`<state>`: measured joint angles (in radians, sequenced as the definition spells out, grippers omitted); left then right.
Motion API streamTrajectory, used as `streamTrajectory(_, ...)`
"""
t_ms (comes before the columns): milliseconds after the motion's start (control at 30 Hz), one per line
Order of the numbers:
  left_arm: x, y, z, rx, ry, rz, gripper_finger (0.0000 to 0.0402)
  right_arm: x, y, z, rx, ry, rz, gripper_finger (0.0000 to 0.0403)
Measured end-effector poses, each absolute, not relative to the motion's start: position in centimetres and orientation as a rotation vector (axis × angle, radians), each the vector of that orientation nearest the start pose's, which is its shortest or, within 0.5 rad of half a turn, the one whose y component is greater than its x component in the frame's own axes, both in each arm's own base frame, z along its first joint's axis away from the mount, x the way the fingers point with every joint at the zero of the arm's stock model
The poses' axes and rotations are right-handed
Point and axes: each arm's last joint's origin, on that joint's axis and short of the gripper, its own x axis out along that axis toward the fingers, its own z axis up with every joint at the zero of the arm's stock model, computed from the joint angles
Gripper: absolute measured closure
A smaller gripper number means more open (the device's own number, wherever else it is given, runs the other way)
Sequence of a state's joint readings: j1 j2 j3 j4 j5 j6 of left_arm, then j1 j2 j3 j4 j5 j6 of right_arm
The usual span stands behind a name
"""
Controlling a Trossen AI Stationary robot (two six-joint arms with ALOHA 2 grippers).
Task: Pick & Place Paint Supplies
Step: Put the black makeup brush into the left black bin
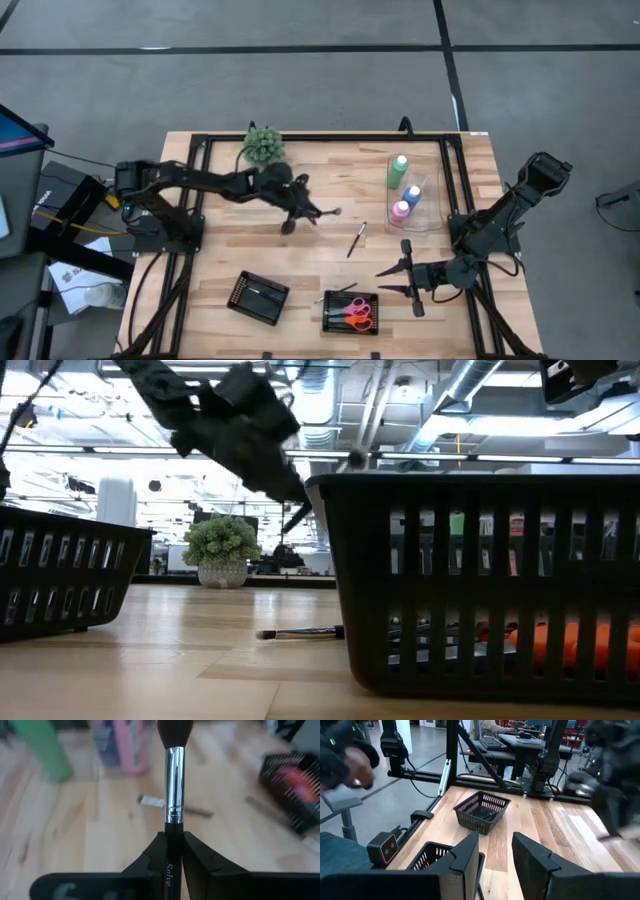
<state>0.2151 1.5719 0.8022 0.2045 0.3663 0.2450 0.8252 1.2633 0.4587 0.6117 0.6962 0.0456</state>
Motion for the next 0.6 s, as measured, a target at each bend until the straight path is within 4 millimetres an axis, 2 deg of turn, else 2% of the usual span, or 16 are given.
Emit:
streamTrajectory(200, 28.4, 1.9, 21.0, 0.084, 0.387, -0.249, 0.0374, 17.8, 16.5, 20.3, -0.079, 0.139, 0.125, 0.0294)
streamTrajectory(400, 25.2, -1.9, 21.4, 0.079, 0.372, -0.281, 0.0374, 17.8, 16.5, 20.3, -0.076, 0.140, 0.126, 0.0294)
streamTrajectory(600, 22.1, -5.4, 20.7, 0.037, 0.430, -0.326, 0.0374, 17.8, 16.5, 20.4, -0.065, 0.132, 0.126, 0.0294)
